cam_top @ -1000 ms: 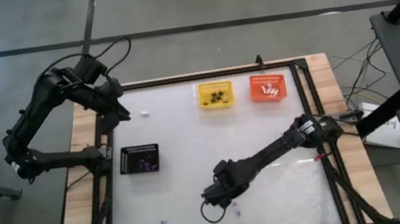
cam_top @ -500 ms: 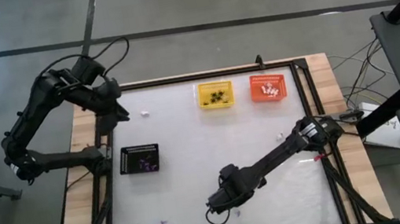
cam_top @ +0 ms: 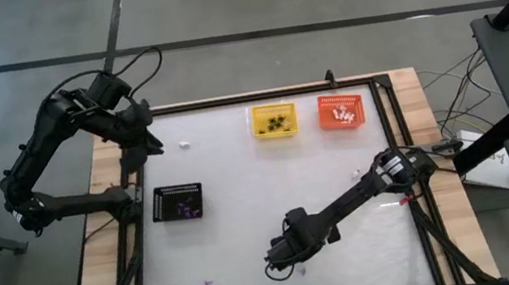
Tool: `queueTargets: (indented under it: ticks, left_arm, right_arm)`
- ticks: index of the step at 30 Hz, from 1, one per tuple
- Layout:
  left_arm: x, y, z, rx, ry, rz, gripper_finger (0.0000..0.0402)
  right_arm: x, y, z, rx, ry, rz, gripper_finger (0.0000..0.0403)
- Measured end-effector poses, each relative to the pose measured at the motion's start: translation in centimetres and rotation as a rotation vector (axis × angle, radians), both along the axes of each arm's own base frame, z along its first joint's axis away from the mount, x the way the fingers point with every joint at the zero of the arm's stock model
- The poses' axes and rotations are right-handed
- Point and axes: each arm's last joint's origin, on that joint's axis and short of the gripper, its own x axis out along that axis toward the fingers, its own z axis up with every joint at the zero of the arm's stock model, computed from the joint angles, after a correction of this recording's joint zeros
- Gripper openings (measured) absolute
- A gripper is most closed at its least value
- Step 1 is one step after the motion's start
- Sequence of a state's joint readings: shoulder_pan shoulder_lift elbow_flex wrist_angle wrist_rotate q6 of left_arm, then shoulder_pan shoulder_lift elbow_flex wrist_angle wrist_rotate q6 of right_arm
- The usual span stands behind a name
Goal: Sort Halloween decoration
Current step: Put the white skeleton toy into the orange bin
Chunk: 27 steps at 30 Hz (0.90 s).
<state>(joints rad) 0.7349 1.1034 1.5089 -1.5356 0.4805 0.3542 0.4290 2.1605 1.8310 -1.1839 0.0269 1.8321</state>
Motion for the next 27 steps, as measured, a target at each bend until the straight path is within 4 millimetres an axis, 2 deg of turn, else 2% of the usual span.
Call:
queueTargets:
  ticks: [14,18,23,27]
  left_arm:
    - [0.0,0.0,0.0,0.002,-0.001,-0.003,0.0087]
    - [0.0,0.0,0.0,0.003,-0.001,-0.003,0.0087]
    - [0.0,0.0,0.0,0.003,-0.001,-0.003,0.0087]
    - [0.0,0.0,0.0,0.004,-0.001,-0.005,0.0087]
  right_arm:
    - [0.3,-1.3,-2.1,-0.017,-0.030,0.027,0.0121]
    - [0.4,-1.4,-2.1,-0.013,-0.033,0.064,0.0090]
    - [0.4,-1.3,-2.1,-0.005,-0.034,0.084,0.0025]
    - [0.4,-1.2,-2.1,0.018,-0.027,0.097,0.0017]
